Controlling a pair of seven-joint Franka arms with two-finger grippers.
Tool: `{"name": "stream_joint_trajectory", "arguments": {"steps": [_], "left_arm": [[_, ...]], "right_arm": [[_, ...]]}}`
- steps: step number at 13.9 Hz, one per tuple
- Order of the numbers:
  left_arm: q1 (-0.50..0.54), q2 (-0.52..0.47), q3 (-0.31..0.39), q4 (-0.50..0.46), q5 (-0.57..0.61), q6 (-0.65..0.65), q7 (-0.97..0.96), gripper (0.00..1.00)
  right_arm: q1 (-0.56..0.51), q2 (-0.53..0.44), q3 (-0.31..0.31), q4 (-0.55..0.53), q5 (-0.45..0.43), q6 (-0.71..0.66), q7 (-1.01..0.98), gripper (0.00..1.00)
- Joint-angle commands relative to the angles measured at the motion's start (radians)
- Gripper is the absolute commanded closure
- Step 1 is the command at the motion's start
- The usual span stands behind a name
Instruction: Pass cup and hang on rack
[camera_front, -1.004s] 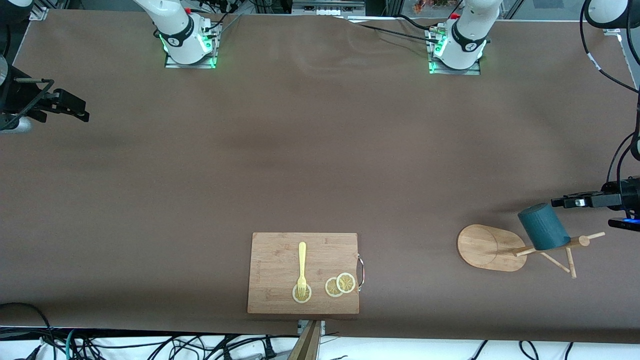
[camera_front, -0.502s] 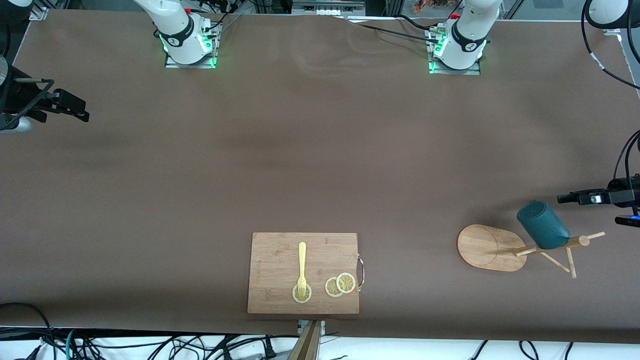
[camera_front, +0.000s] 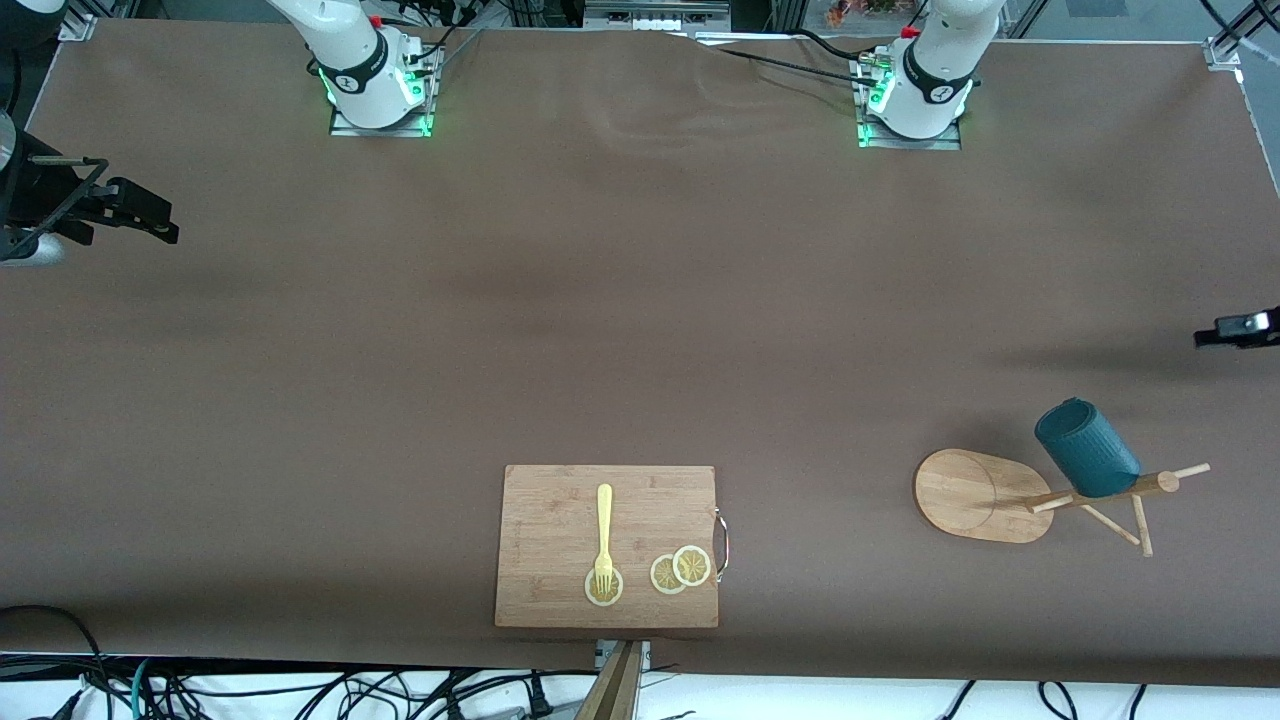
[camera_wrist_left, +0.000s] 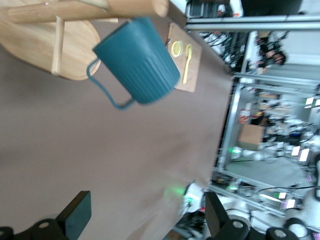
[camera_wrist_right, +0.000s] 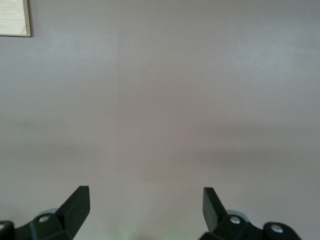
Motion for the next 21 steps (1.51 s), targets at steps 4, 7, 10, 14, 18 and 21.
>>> {"name": "stream_joint_trajectory", "arguments": {"steps": [4, 7, 10, 14, 18, 21], "left_arm": [[-0.157, -0.507, 0.030, -0.283, 0.250, 0.020, 0.028, 0.00], [-0.348, -0.697, 0.047, -0.367, 0.412, 0.085, -0.003, 0.00], [-0.504, -0.798, 0.046, -0.454, 0.560, 0.160, -0.146, 0.00], [-0.671, -0.804, 0.162, -0.534, 0.604, 0.259, -0.289, 0.00], [-0.837, -0.785, 0.301, -0.579, 0.645, 0.368, -0.293, 0.00], [-0.838, -0.788, 0.299, -0.590, 0.680, 0.405, -0.282, 0.00]], "right_arm": [[-0.007, -0.002, 0.007, 0.012, 0.003, -0.018, 0.014, 0.00], [-0.006, -0.002, 0.007, 0.012, 0.003, -0.020, 0.014, 0.00], [-0.007, -0.002, 0.007, 0.012, 0.003, -0.020, 0.014, 0.00], [-0.007, -0.002, 0.007, 0.012, 0.003, -0.020, 0.014, 0.00], [-0.006, -0.002, 0.007, 0.012, 0.003, -0.020, 0.014, 0.00], [-0.006, -0.002, 0.007, 0.012, 0.003, -0.020, 0.014, 0.00]]}}
